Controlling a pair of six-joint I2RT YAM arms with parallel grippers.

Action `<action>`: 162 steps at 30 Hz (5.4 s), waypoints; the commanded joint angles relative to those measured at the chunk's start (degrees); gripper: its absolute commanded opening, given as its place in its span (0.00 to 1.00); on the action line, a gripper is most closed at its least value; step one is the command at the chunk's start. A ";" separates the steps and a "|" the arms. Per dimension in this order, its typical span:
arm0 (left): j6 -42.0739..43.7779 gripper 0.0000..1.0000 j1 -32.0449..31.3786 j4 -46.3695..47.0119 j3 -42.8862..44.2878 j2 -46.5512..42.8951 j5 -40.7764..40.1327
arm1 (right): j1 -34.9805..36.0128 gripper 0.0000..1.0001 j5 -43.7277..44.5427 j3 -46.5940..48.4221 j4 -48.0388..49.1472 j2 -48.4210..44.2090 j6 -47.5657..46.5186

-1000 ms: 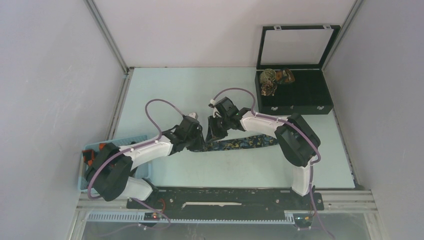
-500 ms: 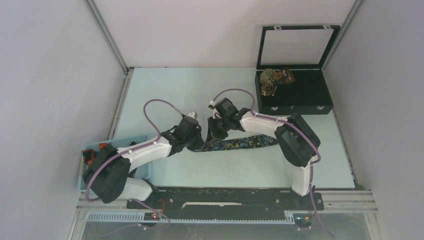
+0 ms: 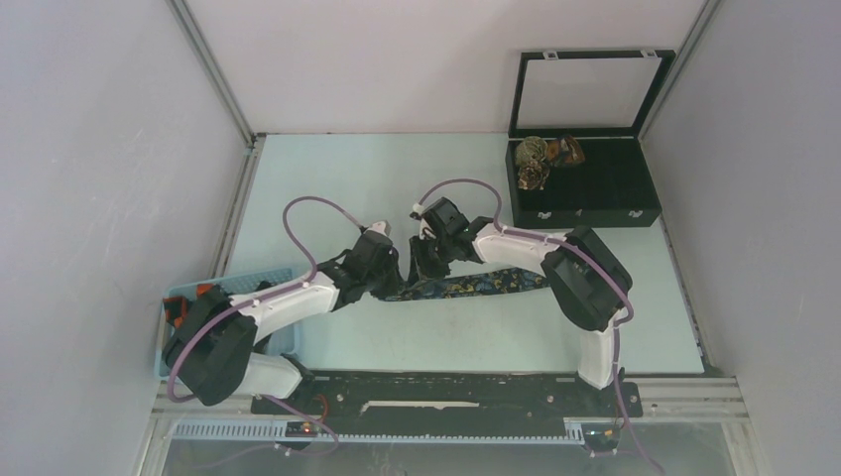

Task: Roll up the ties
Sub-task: Roll the tie at the center of the board.

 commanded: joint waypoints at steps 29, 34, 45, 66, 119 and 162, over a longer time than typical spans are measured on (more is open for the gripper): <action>0.98 0.82 9.97 -11.99 -4.87 -22.46 -8.18 | 0.19 0.15 -0.72 0.00 3.48 5.76 0.24; 4.69 0.77 14.66 -6.15 -9.26 -24.68 3.35 | 0.16 0.15 -0.80 0.07 3.45 5.94 0.33; 10.19 0.58 16.09 -1.19 -10.67 -18.25 11.38 | 0.12 0.14 -0.89 0.07 3.11 6.03 -0.02; 7.51 0.41 19.03 18.26 -14.15 0.31 24.54 | -1.09 0.14 -2.27 0.04 3.07 6.08 -0.46; 4.62 0.00 16.77 -9.16 -3.72 -12.15 6.68 | 1.40 0.09 -1.36 2.44 7.03 1.79 4.96; 5.14 0.00 12.61 -18.29 6.93 -10.13 2.03 | 4.85 0.02 -7.63 12.29 11.18 13.49 10.42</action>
